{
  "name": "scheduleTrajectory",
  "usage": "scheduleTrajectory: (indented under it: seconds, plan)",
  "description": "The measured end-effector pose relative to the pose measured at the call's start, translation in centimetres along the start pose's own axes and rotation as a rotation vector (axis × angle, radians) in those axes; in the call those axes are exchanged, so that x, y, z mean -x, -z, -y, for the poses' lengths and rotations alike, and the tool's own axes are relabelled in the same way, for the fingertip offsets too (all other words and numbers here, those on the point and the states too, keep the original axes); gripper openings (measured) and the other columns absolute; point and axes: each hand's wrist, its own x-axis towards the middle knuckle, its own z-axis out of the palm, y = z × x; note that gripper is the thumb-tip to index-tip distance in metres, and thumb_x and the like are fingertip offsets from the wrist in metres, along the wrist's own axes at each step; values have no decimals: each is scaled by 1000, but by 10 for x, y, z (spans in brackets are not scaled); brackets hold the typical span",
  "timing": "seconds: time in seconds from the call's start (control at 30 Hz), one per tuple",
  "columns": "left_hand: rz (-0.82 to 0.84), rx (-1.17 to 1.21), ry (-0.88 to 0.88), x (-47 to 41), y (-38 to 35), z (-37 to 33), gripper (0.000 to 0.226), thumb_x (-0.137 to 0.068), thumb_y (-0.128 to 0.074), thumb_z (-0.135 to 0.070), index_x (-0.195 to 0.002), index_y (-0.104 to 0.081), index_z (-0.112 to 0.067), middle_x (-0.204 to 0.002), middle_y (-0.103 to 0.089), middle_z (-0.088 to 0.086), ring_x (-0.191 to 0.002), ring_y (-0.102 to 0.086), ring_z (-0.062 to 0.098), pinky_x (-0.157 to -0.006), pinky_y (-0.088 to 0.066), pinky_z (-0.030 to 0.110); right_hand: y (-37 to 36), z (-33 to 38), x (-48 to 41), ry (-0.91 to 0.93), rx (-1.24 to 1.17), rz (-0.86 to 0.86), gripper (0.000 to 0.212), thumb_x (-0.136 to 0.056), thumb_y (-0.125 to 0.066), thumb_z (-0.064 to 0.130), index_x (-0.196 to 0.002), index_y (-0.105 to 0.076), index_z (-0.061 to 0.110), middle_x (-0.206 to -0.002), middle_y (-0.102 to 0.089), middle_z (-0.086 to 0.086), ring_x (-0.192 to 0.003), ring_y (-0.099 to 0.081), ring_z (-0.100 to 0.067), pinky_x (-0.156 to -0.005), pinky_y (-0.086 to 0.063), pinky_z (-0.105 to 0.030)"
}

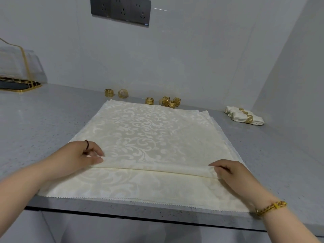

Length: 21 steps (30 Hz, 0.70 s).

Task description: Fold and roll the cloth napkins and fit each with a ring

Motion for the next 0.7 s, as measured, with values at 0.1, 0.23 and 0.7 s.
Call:
scheduleTrajectory:
  seconds: [0.1,0.23,0.7]
  plan:
    - [-52,4,-26,0,0,-2,20,-75,-72,-13,-74,-55,-24,-70,-58,-4,-65,-53,12,-63,-39,20,-4,6,-8,-18,54,31,14,-92,-44,11,-95,-50,23,-73,-50,10,-60,-43,-3,-55,-37,-10]
    - [-59,-214,-172,2,3,0,35,-73,-74,-22,-56,-57,-47,-75,-63,-21,-81,-55,-3,-72,-35,10,-9,5,-9,65,239,6,21,-89,-47,11,-77,-41,27,-78,-45,10,-72,-45,-10,-63,-35,-17]
    - [-121,-239,-201,-6,1,9,22,-81,-60,-44,-60,-56,-38,-78,-63,-17,-83,-55,-1,-69,-36,10,-4,-7,-12,159,226,-44,15,-92,-51,18,-79,-59,21,-82,-53,9,-88,-45,-12,-73,-31,-12]
